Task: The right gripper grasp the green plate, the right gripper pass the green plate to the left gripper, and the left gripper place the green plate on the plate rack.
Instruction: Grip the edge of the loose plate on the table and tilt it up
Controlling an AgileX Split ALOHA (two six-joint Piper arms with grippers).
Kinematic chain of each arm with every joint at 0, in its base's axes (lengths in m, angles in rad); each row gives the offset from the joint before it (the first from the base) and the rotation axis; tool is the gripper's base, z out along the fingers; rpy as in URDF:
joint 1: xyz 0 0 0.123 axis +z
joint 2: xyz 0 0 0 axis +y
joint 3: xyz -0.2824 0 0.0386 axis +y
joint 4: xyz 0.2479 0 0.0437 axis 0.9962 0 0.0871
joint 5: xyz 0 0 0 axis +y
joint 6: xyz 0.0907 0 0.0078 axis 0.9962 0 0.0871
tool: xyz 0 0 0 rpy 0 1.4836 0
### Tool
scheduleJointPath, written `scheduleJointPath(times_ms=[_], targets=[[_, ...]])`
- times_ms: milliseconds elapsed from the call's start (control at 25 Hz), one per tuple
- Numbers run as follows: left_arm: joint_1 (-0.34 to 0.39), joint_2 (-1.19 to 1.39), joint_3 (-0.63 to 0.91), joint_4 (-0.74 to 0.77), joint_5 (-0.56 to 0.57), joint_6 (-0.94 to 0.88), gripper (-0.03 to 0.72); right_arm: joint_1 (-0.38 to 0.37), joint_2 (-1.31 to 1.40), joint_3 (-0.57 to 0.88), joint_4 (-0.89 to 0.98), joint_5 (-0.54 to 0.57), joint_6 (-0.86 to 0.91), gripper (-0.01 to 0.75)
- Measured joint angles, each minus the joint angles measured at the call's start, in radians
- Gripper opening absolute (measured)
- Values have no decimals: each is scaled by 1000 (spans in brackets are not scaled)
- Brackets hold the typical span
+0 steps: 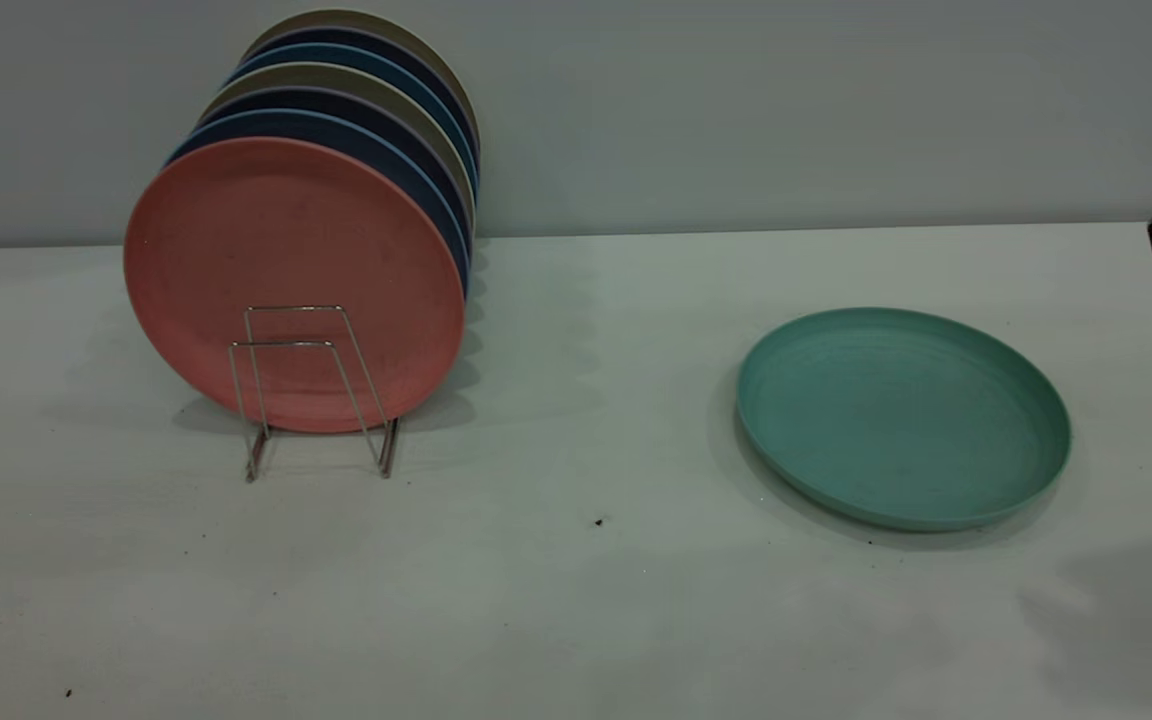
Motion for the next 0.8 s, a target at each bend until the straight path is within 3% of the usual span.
scheduleJointPath(times_ms=[120, 280, 800], targets=[[0, 0, 0, 0, -5, 1, 453, -90, 153, -69, 142, 73, -144, 460], [0, 0, 0, -1, -11, 1, 453, -150, 343, -148, 233, 86, -253, 460], [0, 0, 0, -1, 4, 3, 453, -195, 736, -355, 281, 47, -367, 460]])
